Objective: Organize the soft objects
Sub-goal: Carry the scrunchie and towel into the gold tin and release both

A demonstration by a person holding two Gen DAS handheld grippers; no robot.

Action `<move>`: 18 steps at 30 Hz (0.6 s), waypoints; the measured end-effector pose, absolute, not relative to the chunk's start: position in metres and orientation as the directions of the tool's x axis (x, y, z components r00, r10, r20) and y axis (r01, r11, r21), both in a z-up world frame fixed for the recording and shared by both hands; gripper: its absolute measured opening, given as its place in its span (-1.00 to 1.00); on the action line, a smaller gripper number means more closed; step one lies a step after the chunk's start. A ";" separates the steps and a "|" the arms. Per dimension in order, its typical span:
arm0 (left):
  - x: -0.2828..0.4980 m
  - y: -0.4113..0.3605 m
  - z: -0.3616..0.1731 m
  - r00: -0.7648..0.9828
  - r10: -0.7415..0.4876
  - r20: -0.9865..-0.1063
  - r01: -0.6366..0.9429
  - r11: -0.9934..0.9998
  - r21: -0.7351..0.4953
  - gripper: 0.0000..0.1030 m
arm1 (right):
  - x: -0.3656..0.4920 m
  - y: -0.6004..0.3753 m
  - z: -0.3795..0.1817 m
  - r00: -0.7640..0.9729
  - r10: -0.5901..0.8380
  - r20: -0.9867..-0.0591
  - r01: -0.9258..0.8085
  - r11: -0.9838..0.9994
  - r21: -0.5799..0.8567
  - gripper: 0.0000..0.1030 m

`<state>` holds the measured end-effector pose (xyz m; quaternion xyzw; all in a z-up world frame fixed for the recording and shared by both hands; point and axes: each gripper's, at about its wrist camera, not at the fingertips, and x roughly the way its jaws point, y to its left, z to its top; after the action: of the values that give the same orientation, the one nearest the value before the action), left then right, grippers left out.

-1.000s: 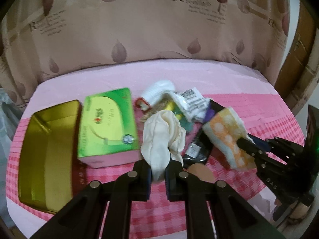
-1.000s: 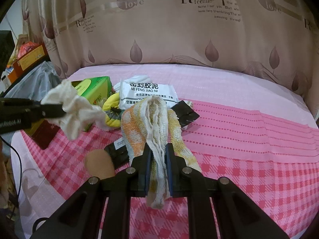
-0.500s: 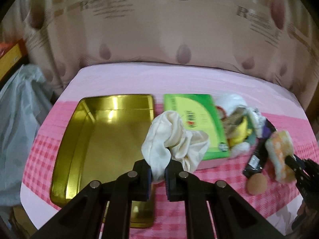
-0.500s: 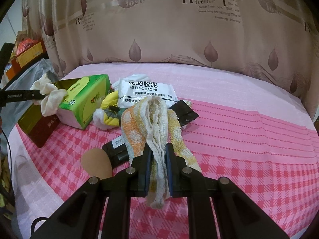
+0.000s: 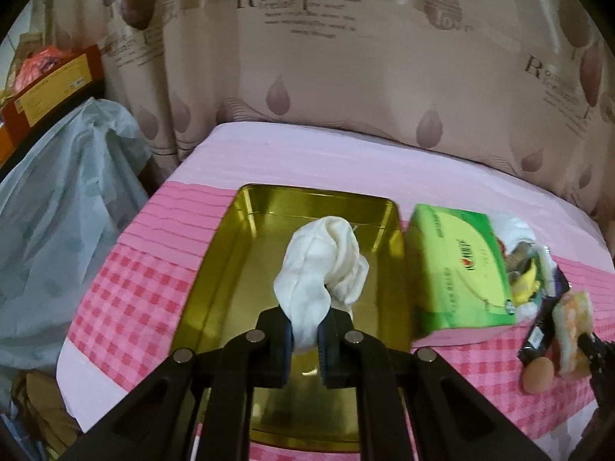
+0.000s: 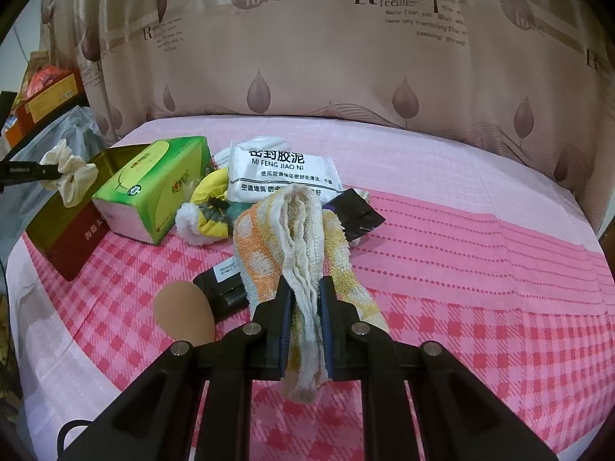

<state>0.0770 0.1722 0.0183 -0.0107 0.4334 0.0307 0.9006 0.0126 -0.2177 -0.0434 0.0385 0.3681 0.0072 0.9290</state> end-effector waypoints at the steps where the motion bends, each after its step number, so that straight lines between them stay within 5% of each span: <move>1: 0.078 0.175 0.016 0.622 0.067 -0.780 -0.076 0.997 0.025 -0.81 | 0.013 -0.218 -0.043 0.730 0.044 -0.682 0.013 0.997 0.078 -0.76; 18: 0.086 0.202 -0.027 0.541 0.130 -0.831 -0.139 0.988 0.064 -0.67 | 0.017 -0.197 -0.022 0.737 0.010 -0.676 0.008 1.000 0.023 -0.76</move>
<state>0.0861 0.2016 -0.0269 -0.0048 0.4727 0.0763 0.8779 0.0168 -0.1968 -0.0219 0.0120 0.3628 0.0005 0.9318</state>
